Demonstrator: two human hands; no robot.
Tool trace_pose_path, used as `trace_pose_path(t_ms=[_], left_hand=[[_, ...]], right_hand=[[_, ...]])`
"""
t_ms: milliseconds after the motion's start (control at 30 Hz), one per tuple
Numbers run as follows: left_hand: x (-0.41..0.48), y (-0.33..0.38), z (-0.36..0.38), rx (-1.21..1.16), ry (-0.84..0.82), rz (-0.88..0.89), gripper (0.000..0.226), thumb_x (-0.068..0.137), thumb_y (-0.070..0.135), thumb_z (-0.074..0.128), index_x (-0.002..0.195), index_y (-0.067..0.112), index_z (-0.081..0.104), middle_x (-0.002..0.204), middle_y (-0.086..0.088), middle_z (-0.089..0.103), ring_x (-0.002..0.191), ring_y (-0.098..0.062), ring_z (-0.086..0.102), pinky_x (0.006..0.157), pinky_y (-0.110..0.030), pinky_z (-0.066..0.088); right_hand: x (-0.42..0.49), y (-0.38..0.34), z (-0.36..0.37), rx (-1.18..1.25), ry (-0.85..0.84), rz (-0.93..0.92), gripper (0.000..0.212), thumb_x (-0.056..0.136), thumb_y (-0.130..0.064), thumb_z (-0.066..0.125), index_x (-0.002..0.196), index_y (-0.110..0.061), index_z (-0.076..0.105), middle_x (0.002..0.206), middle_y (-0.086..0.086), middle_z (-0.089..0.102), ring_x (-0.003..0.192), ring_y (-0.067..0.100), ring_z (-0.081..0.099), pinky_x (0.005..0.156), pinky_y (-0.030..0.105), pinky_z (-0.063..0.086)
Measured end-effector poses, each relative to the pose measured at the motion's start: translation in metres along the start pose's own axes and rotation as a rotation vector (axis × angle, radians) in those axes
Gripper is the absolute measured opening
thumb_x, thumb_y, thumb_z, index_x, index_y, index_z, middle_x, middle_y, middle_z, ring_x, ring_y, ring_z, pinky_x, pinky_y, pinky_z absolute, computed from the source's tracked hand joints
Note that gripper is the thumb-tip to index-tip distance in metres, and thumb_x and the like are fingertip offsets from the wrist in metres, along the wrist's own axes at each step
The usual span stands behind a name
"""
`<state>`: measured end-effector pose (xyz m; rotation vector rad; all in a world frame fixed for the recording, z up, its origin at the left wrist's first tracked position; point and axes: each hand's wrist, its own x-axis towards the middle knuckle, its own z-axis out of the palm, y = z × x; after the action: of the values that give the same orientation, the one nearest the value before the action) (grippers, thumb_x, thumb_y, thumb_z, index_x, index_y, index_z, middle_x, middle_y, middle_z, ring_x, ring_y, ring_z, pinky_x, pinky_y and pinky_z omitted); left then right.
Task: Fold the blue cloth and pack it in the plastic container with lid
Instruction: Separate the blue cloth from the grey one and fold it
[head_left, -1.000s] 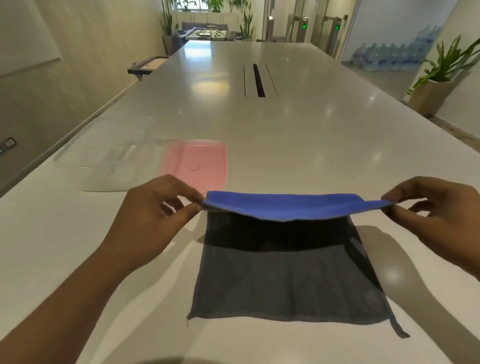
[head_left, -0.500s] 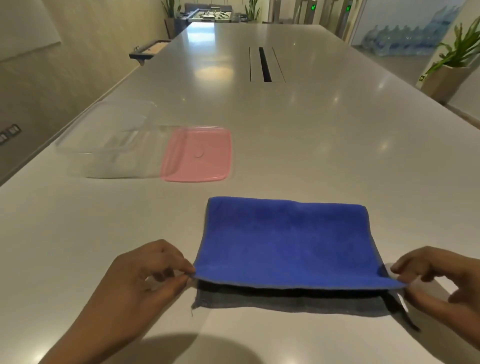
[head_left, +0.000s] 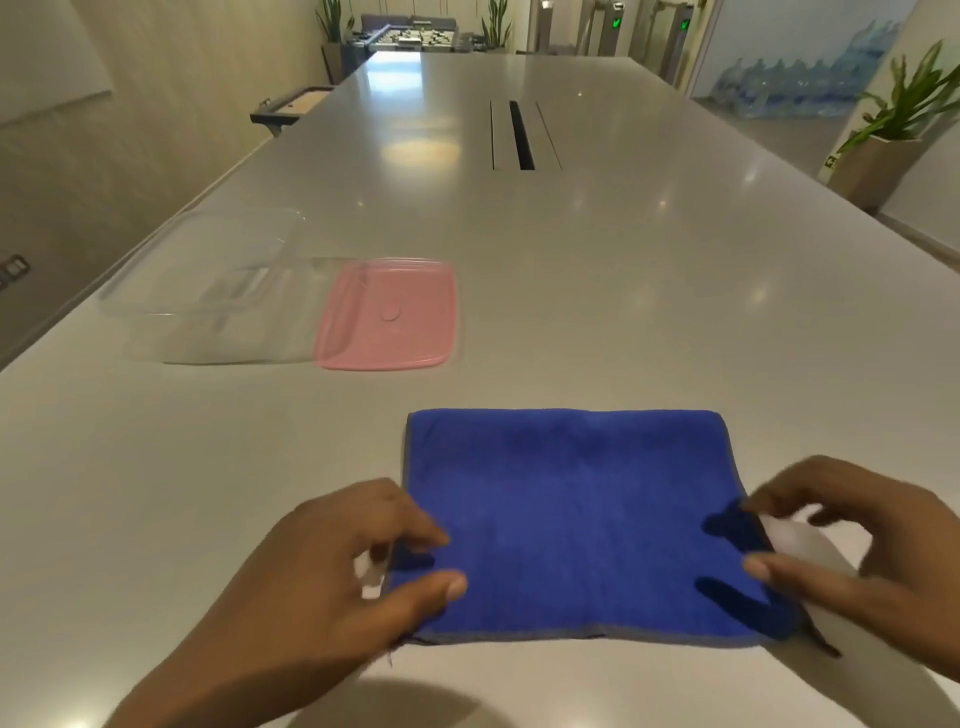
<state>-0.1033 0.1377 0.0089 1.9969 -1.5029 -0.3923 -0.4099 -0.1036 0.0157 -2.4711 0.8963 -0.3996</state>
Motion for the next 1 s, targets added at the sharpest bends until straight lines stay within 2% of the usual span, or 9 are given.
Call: trace_pose_path(t_ms=[67,133,200,267,333,467,600,867,1000], left_hand=[[0.017,0.013,0.013,0.034,0.080,0.037,0.024,0.079,0.056,0.062,0.093,0.038,0.069,0.090,0.023,0.065,0.086,0.004,0.062,0.073,-0.013,0.047],[0.037,0.023,0.031,0.074,0.132,0.079,0.025,0.087,0.046,0.055,0.107,0.034,0.066,0.102,0.021,0.065,0.095,0.003,0.059,0.082,-0.018,0.048],[0.056,0.027,0.052,0.109,0.155,0.076,0.035,0.094,0.039,0.048,0.125,0.029,0.059,0.123,0.014,0.063,0.112,-0.005,0.056,0.096,-0.025,0.045],[0.071,0.025,0.072,0.161,0.122,0.038,0.049,0.098,0.038,0.043,0.144,0.023,0.042,0.148,0.006,0.048,0.137,-0.010,0.039,0.112,-0.027,0.030],[0.077,0.016,0.087,0.237,0.053,0.032,0.059,0.099,0.042,0.037,0.153,0.021,0.023,0.161,0.004,0.026,0.149,-0.010,0.015,0.119,-0.025,0.011],[0.077,-0.004,0.093,0.359,0.006,-0.003,0.068,0.094,0.060,0.014,0.154,0.028,0.012,0.164,0.011,0.010,0.150,-0.008,0.001,0.120,-0.030,0.000],[0.076,-0.006,0.094,0.393,0.044,-0.033,0.074,0.089,0.068,0.008,0.154,0.033,0.009,0.164,0.014,0.007,0.150,-0.008,0.000,0.119,-0.031,-0.001],[0.076,-0.007,0.095,0.376,0.047,-0.056,0.076,0.086,0.073,0.008,0.153,0.036,0.007,0.163,0.017,0.003,0.150,-0.007,-0.003,0.118,-0.031,-0.004],[0.076,-0.009,0.095,0.375,0.038,-0.059,0.077,0.086,0.072,0.008,0.154,0.035,0.008,0.163,0.016,0.003,0.150,-0.008,-0.001,0.119,-0.032,-0.002]], right_hand=[[0.015,-0.026,0.014,0.063,0.113,-0.059,0.037,0.072,-0.070,0.064,0.099,-0.046,0.065,0.106,-0.028,0.066,0.096,-0.008,0.062,0.065,0.004,0.045],[0.030,-0.050,0.037,0.096,0.130,-0.091,0.033,0.079,-0.060,0.064,0.108,-0.044,0.064,0.117,-0.031,0.062,0.108,-0.008,0.057,0.082,0.005,0.042],[0.042,-0.070,0.063,0.032,0.059,-0.114,0.041,0.088,-0.048,0.059,0.128,-0.039,0.057,0.137,-0.031,0.049,0.124,-0.007,0.046,0.101,0.008,0.032],[0.052,-0.079,0.087,-0.050,-0.003,-0.136,0.052,0.095,-0.037,0.052,0.145,-0.028,0.044,0.153,-0.015,0.037,0.139,0.000,0.031,0.109,0.007,0.015],[0.057,-0.080,0.107,-0.119,-0.046,-0.119,0.058,0.099,-0.041,0.040,0.154,-0.022,0.029,0.163,-0.006,0.024,0.148,0.006,0.016,0.114,0.011,0.005],[0.059,-0.068,0.123,-0.268,-0.057,-0.038,0.076,0.092,-0.069,0.009,0.157,-0.030,0.015,0.165,-0.011,0.011,0.151,0.009,0.002,0.122,0.031,0.003],[0.060,-0.055,0.118,-0.326,-0.051,0.036,0.086,0.082,-0.084,0.004,0.155,-0.040,0.008,0.164,-0.015,0.003,0.151,0.011,-0.003,0.122,0.036,0.000],[0.057,-0.009,0.086,-0.364,-0.018,0.252,0.090,0.078,-0.085,0.005,0.156,-0.039,0.002,0.166,-0.012,0.000,0.152,0.016,-0.002,0.122,0.040,0.008],[0.056,-0.002,0.083,-0.339,-0.033,0.262,0.091,0.080,-0.084,0.006,0.156,-0.036,0.001,0.166,-0.010,0.000,0.152,0.018,0.000,0.122,0.041,0.008]])
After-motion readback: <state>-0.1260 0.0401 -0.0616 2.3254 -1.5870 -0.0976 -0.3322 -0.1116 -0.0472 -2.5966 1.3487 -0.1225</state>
